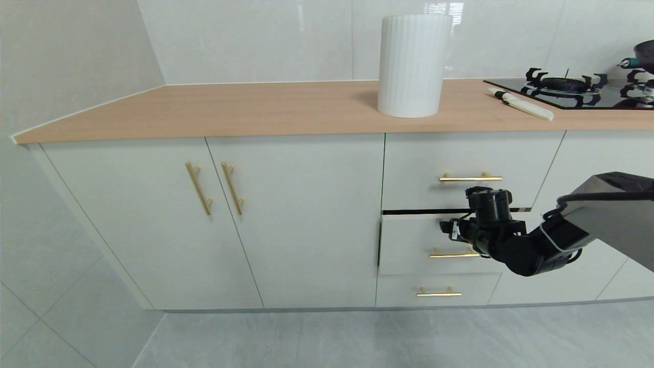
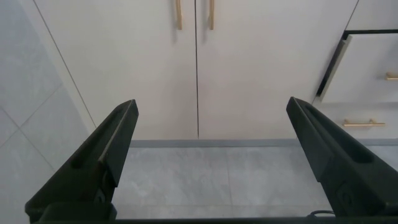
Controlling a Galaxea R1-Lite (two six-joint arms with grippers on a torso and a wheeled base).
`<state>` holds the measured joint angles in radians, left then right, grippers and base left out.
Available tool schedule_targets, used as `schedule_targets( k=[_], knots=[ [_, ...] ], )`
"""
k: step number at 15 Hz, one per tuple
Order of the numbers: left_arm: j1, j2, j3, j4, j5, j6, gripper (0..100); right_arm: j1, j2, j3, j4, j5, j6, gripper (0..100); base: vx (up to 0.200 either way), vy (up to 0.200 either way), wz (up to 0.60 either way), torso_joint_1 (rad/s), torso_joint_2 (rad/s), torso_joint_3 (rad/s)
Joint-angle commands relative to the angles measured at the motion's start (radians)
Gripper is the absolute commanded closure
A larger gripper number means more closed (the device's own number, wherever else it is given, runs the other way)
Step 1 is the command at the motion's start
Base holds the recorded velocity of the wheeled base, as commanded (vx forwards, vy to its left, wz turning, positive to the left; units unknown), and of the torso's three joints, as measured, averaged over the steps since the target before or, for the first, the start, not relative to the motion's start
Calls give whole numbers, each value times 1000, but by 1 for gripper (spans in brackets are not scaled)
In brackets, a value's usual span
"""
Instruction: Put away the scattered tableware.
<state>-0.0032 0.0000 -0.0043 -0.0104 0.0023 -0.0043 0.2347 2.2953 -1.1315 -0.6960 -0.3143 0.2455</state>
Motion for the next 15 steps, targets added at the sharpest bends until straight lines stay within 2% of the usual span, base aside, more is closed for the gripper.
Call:
schedule_targets(
  k=[1,5,15],
  knots=[
    [0,2,1,0,1,0,0,0,21,-24,1,-3,8,0,0,0,0,0,0,0],
    [0,2,0,0,1,0,0,0,53,-48,-27,-46,15,0,0,0,0,0,0,0],
    [0,0,0,0,1,0,0,-5,73,-71,-91,-74,20,0,0,0,0,0,0,0]
  ],
)
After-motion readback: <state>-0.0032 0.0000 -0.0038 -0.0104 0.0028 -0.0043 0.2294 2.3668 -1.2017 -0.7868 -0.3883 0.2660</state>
